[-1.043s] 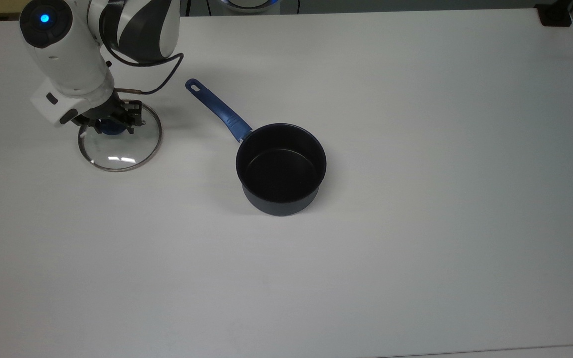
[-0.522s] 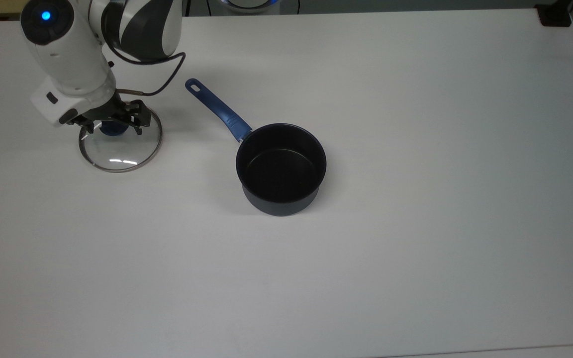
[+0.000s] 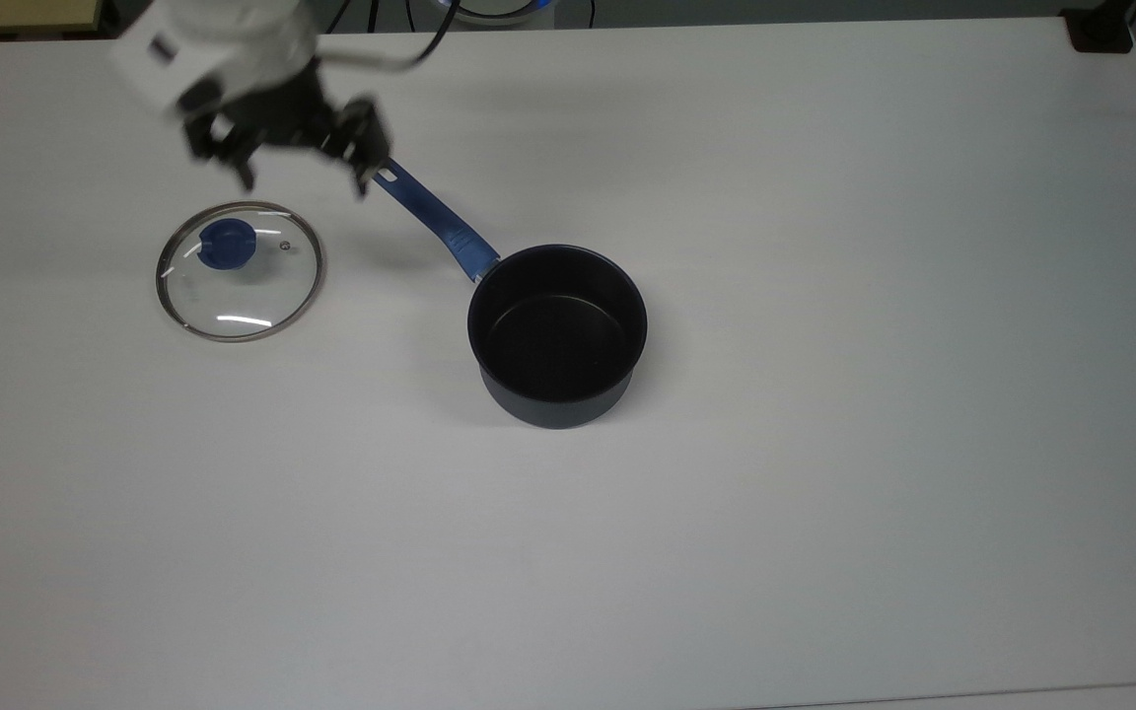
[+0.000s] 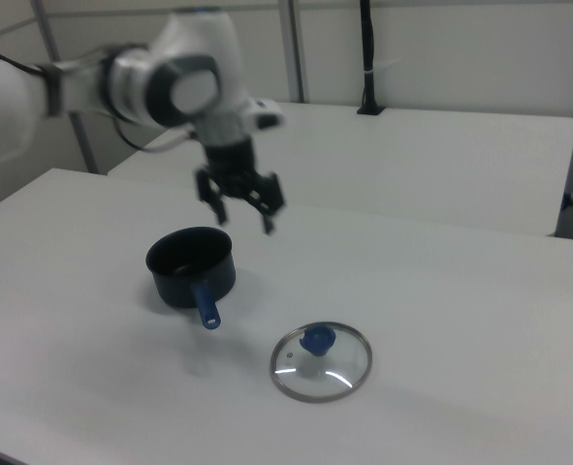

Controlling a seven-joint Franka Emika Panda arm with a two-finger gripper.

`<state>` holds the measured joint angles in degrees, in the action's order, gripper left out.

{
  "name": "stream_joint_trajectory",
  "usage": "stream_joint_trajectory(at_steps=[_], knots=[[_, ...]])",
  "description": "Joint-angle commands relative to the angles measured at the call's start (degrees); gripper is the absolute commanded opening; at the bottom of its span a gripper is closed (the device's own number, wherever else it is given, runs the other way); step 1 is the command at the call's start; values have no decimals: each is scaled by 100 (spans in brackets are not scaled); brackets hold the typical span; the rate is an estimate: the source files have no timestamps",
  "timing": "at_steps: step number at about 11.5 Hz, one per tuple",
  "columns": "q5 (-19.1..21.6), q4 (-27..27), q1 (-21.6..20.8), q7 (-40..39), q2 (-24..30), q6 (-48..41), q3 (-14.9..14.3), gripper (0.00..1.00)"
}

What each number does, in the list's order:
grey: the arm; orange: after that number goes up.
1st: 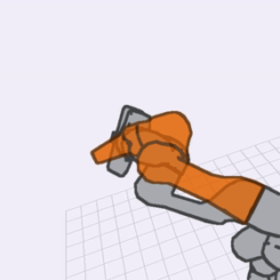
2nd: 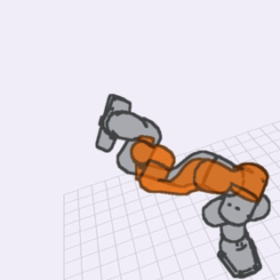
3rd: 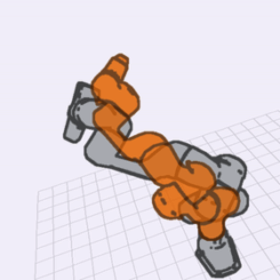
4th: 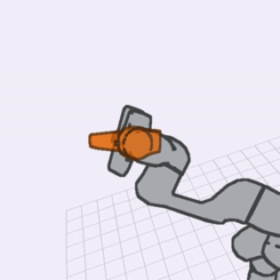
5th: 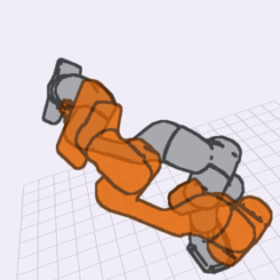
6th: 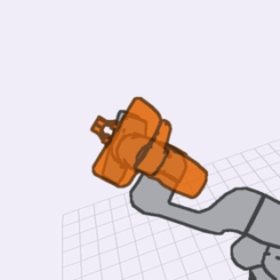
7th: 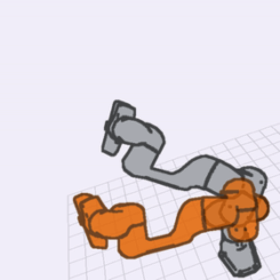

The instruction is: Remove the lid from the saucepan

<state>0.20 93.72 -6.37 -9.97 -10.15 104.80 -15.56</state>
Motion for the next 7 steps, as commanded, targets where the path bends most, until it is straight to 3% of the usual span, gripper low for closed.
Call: stream_joint_trajectory(at_steps=[1,3,7], knots=[[-248,279,-146,206,846,-732,464,100],[-388,305,-23,223,1057,-803,702,100],[-380,279,136,258,1182,-751,721,100]])
